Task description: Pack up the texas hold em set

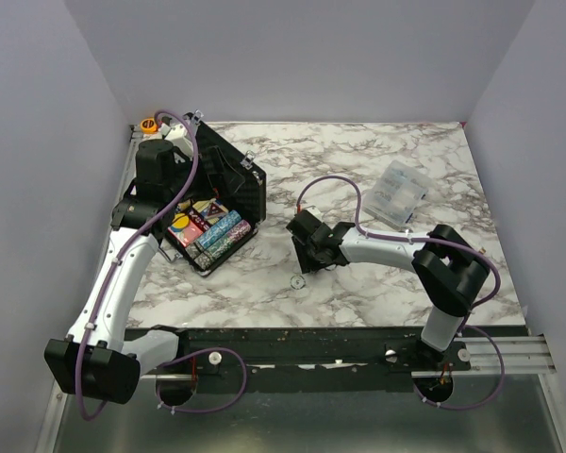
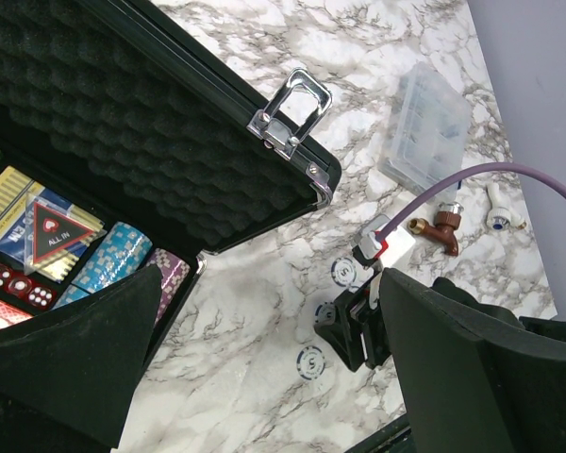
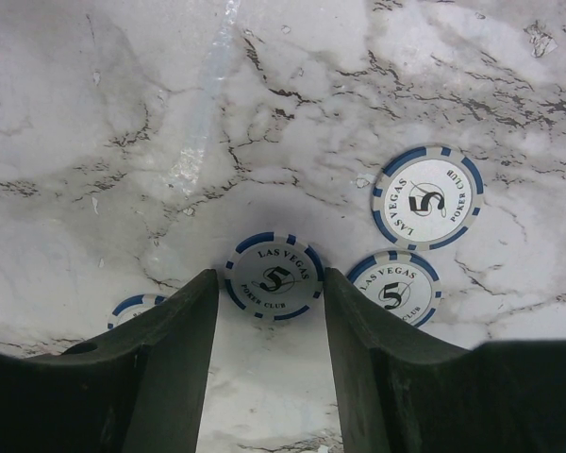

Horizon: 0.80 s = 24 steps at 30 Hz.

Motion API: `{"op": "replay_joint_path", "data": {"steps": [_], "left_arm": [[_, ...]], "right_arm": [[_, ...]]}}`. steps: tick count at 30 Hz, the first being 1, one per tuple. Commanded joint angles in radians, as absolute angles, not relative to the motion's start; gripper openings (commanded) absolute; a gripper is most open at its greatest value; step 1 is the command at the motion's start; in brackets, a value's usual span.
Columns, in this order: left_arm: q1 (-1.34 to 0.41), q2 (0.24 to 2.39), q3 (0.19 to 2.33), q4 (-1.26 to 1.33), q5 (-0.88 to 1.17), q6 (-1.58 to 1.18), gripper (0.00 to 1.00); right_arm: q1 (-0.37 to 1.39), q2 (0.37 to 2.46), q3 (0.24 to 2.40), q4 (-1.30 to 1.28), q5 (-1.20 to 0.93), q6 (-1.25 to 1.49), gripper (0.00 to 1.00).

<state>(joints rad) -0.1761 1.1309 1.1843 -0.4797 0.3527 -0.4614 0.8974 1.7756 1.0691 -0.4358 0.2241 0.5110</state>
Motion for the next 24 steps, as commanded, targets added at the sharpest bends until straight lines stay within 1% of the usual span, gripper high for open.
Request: {"op": "replay_joint_path", "data": {"steps": [1,5,8,15,22,24], "left_arm": [[-0.175,1.138,1.183,-0.462,0.373,-0.460,0.97],[-0.175,1.144,1.184,-0.463,0.373,-0.460,0.97],[-0.175,1.146,1.184,-0.462,0.374,-0.460,0.97],[-0.175,1.148,1.184,-0.462,0.373,-0.460,0.97],[-0.175,1.147,1.184,-0.463,0.373,-0.460,0.96],[-0.175,1.147,1.184,-0.463,0.375,-0.460,0.96]], "right_arm": [[0.904,1.830,1.023,-0.438,0.171,0.527,0.48],[0.904,1.822,1.041,-0.466,0.193,0.527,0.40],[0.904,1.796,1.058,-0.478,0.204,0.525,0.37],[0.905,1.727,1.084,-0.495,0.190,0.528,0.34],[0.907,1.683,1.072,-0.488,0.138,0.533,0.34],[0.907,1.683,1.076,-0.495,0.137,0.534,0.36]]}}
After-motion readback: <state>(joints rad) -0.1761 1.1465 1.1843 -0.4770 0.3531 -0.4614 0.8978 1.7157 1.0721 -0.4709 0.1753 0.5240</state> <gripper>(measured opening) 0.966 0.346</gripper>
